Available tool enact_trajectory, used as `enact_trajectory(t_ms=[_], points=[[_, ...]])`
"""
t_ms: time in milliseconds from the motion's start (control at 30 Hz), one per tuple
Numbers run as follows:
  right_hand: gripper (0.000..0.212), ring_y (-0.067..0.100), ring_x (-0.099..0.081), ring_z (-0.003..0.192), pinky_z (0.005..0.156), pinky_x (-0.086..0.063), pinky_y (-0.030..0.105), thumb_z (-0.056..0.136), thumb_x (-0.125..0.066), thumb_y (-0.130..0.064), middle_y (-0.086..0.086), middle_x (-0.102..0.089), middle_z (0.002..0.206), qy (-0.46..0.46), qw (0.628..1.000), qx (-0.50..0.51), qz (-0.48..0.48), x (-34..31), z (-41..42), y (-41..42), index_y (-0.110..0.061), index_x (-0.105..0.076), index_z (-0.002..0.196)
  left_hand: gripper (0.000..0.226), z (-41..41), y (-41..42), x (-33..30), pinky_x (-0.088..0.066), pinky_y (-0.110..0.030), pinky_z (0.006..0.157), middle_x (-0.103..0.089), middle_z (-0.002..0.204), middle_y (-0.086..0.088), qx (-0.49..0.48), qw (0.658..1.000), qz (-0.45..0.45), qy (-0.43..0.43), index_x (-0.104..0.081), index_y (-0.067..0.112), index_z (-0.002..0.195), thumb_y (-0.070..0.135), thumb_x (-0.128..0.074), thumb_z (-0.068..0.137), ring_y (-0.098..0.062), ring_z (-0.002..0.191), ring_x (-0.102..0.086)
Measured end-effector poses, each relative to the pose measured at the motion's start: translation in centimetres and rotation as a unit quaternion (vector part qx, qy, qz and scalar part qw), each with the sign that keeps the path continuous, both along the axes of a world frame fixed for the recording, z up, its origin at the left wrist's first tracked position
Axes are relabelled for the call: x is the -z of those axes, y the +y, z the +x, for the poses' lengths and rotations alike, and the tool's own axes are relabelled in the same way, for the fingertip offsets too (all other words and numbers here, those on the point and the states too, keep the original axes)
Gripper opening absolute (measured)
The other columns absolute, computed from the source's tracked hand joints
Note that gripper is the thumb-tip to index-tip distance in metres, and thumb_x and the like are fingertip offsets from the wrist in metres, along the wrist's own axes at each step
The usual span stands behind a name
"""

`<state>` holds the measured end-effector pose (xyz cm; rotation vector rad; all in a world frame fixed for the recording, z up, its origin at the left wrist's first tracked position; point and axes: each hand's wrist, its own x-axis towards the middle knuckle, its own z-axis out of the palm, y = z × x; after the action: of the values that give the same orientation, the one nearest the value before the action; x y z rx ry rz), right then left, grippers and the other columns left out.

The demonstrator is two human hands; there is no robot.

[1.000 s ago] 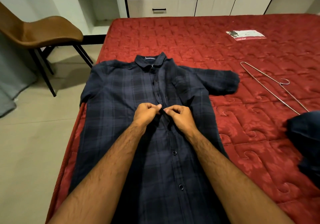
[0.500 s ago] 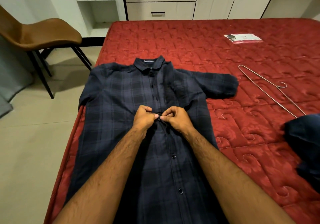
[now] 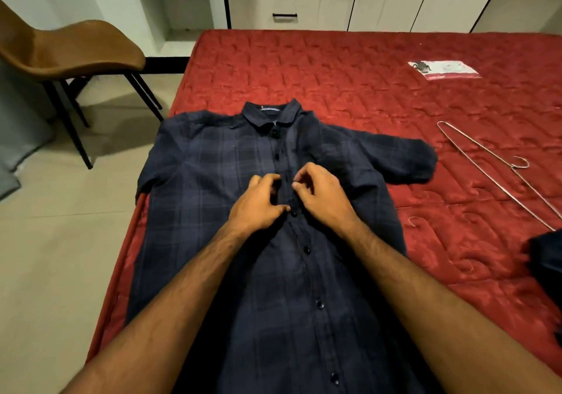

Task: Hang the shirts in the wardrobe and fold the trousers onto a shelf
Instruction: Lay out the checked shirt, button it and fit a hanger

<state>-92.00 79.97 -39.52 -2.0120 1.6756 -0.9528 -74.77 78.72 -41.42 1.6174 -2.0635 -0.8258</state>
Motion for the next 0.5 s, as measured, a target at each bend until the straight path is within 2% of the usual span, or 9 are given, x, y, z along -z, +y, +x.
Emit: enact_trajectory(t_ms=[67, 167, 267, 333, 400, 500], points=[[0.022, 0.013, -0.054, 0.081, 0.074, -0.049, 0.040, 0.082, -0.069, -0.032, -0.004, -0.054, 0.089, 0.061, 0.998, -0.031, -0.008, 0.5, 0.4, -1.3, -0.020, -0.054, 0.091, 0.057, 0.2, -1.4, -0.5, -0.050, -0.046, 0.095, -0.041, 0.114, 0.004, 0.056, 0.998, -0.030, 0.010, -0.048, 0.032, 0.137, 0.015, -0.062, 0.084, -0.022, 0.110, -0.056], [0.037, 0.015, -0.057, 0.085, 0.069, -0.049, 0.036, 0.073, -0.071, -0.050, -0.007, -0.054, 0.093, 0.074, 0.995, 0.045, 0.052, 1.0, 1.2, -2.1, -0.026, -0.049, 0.091, 0.066, 0.7, -3.6, -0.2, -0.051, -0.045, 0.090, -0.045, 0.117, 0.004, 0.062, 0.994, -0.082, 0.033, -0.054, 0.034, 0.134, -0.001, -0.049, 0.077, -0.019, 0.110, -0.056], [0.025, 0.021, -0.061, 0.089, 0.071, -0.049, 0.036, 0.076, -0.068, -0.041, -0.004, -0.059, 0.096, 0.075, 0.986, 0.117, 0.091, 1.2, 1.8, -2.3, -0.025, -0.053, 0.089, 0.055, 0.5, -4.0, 0.4, -0.050, -0.035, 0.090, -0.049, 0.112, 0.006, 0.044, 0.995, -0.071, 0.048, -0.058, 0.026, 0.131, -0.001, -0.056, 0.083, -0.006, 0.095, -0.054], [0.024, 0.024, -0.062, 0.092, 0.072, -0.049, 0.035, 0.077, -0.067, -0.042, -0.002, -0.060, 0.097, 0.070, 0.982, 0.141, 0.107, 1.0, 2.2, -2.4, -0.025, -0.055, 0.089, 0.043, 0.1, -4.0, 0.8, -0.048, -0.026, 0.081, -0.055, 0.106, 0.008, -0.002, 0.995, -0.068, 0.076, -0.058, 0.023, 0.123, 0.006, -0.066, 0.084, 0.003, 0.080, -0.050], [0.036, 0.026, -0.062, 0.095, 0.074, -0.049, 0.036, 0.076, -0.069, -0.052, -0.001, -0.060, 0.100, 0.092, 0.976, 0.154, 0.126, 0.8, 2.8, -2.6, -0.023, -0.055, 0.093, 0.036, -0.2, -4.3, 0.9, -0.044, -0.020, 0.071, -0.061, 0.099, 0.006, -0.058, 0.989, -0.037, 0.133, -0.056, 0.020, 0.112, 0.003, -0.069, 0.082, 0.004, 0.069, -0.051], [0.055, 0.031, -0.062, 0.101, 0.078, -0.052, 0.041, 0.073, -0.068, -0.061, 0.004, -0.059, 0.110, 0.148, 0.965, 0.159, 0.149, 0.4, 3.5, -3.3, -0.018, -0.053, 0.105, 0.025, 0.0, -4.9, 0.9, -0.042, -0.017, 0.073, -0.059, 0.101, 0.002, -0.081, 0.987, -0.009, 0.140, -0.059, 0.014, 0.100, -0.005, -0.064, 0.085, 0.002, 0.072, -0.053]])
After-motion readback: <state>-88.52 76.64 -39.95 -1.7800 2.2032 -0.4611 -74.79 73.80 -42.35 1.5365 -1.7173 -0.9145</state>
